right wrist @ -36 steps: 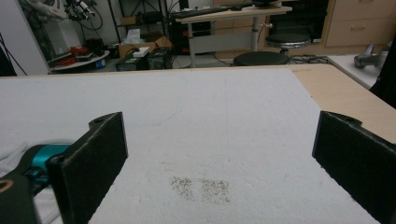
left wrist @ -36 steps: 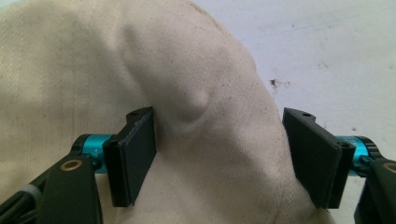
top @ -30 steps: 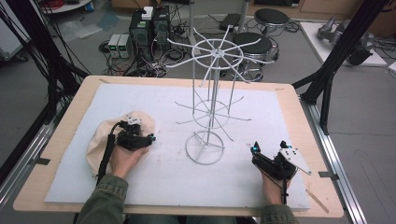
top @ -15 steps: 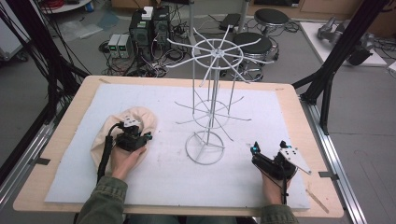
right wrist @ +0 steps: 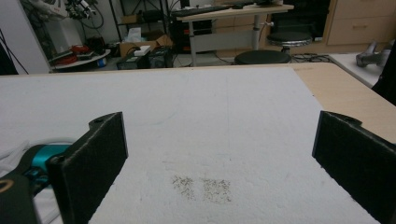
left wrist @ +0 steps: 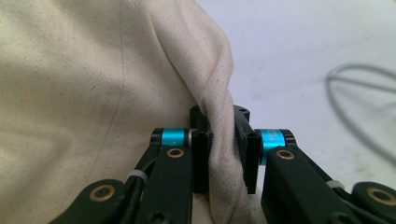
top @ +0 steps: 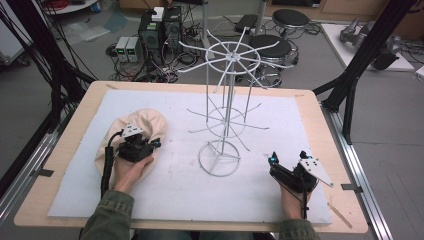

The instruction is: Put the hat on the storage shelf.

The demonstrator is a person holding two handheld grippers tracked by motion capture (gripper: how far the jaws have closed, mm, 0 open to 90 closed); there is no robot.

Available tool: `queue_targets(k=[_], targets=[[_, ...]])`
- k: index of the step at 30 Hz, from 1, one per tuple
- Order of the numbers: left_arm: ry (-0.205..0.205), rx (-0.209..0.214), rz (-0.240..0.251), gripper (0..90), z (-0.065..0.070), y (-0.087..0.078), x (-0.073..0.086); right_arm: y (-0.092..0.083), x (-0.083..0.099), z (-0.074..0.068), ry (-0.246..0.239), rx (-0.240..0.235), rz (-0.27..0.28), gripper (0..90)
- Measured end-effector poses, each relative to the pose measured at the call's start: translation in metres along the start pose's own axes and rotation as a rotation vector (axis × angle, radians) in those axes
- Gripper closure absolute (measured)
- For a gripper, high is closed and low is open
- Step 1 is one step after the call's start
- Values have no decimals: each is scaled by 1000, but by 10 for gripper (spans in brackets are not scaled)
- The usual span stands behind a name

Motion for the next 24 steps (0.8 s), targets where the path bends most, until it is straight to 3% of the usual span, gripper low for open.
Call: queue_targets(k=[8, 10, 14, 24], targets=[[37, 71, 103, 796, 6, -27, -14, 0, 0, 0, -7, -1, 0, 22], [79, 96, 172, 792, 10, -38, -21, 0, 0, 0, -6, -3, 0, 21], [113, 132, 263, 789, 16, -52, -28, -1, 0, -1, 0, -9, 7, 21], [198, 224, 399, 787, 32, -83, -47, -1, -1, -2, -12, -16, 14, 22]])
Point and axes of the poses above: each handheld gripper's, and its own axes: y roughly forward along the jaws, x roughly out of its underside, z roughly to its right, the point moved 5 cm from there along y, roughly forward along the jaws, and after that the axes turned 1 degree about -y, right-handed, at the moved point
